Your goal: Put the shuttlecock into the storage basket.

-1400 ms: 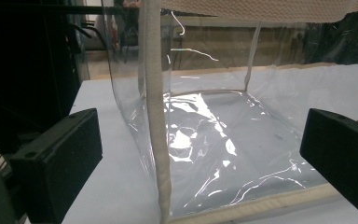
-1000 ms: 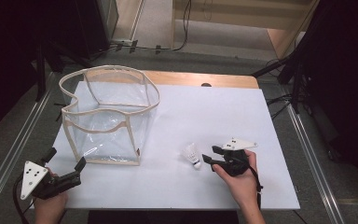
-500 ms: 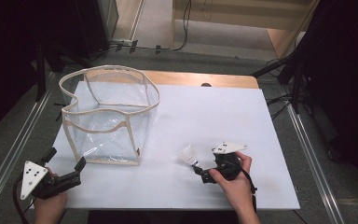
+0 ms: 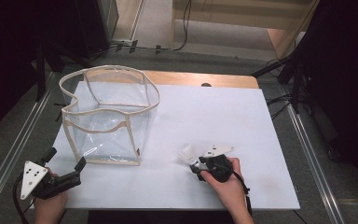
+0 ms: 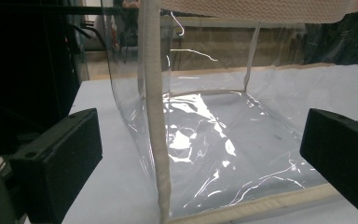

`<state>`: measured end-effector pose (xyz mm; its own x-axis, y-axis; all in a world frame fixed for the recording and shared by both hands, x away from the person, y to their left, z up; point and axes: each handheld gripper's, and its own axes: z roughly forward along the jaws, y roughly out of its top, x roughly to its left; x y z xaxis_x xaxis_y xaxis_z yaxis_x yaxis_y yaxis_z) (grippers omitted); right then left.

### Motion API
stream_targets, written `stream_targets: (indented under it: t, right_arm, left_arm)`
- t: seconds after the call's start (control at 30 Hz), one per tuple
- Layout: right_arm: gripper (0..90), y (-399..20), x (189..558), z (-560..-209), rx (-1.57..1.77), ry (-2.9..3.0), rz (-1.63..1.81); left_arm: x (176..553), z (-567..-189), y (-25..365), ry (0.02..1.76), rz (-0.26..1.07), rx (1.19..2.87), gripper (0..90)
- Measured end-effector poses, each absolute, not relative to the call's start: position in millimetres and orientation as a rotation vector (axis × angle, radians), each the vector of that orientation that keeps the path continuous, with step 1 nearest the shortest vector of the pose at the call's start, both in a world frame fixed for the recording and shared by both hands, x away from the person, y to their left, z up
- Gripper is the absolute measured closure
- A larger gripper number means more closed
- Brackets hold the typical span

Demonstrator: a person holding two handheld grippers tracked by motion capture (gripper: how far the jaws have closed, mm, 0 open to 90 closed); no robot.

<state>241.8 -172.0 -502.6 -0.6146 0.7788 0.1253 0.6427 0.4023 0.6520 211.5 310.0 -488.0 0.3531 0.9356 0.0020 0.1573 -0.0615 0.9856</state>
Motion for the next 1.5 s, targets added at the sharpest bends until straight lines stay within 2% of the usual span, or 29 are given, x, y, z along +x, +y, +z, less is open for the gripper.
stream_targets:
  t: [0.2,0.27,0.3,1.5]
  right_arm:
    - [55.0,-166.8,243.9,-507.1,1.274,2.482,0.959]
    - [62.2,-166.6,244.9,-507.1,1.259,2.479,0.958]
    - [62.6,-167.1,245.3,-506.8,1.266,2.487,0.969]
    - [62.8,-179.3,248.2,-479.1,1.239,2.448,1.086]
  left_arm:
    - [211.6,-488.1,309.8,1.035,0.876,1.503,0.0]
    - [211.6,-488.0,309.9,1.035,0.876,1.503,0.0]
    - [211.7,-488.1,310.0,1.035,0.876,1.503,0.0]
    - [211.7,-488.1,309.2,1.026,0.877,1.512,0.0]
